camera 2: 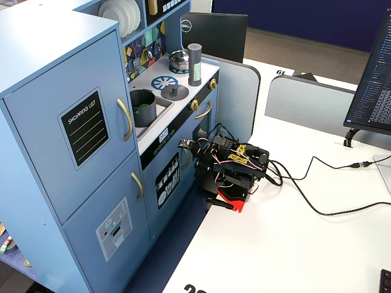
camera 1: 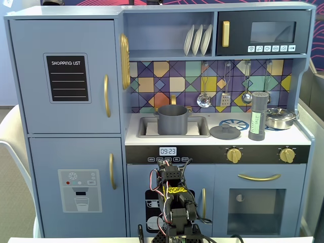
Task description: Put salt in the gray recipient
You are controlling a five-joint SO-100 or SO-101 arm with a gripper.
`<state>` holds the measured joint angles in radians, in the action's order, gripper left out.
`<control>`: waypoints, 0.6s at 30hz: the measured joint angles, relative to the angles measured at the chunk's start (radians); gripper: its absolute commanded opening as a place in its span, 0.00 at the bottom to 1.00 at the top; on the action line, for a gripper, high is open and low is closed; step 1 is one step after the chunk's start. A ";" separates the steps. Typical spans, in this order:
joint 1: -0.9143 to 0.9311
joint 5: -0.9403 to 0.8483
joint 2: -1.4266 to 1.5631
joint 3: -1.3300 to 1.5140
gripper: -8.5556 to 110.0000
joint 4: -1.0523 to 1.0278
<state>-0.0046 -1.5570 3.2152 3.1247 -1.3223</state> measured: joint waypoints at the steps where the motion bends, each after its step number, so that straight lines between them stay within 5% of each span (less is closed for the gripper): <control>1: 0.009 0.000 -0.002 -0.006 0.07 0.000; 11: 0.371 0.012 -0.249 -0.482 0.07 0.046; 18: 0.765 -0.011 -0.436 -0.787 0.08 0.373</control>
<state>0.7609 -1.5677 2.7796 2.3378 -0.9495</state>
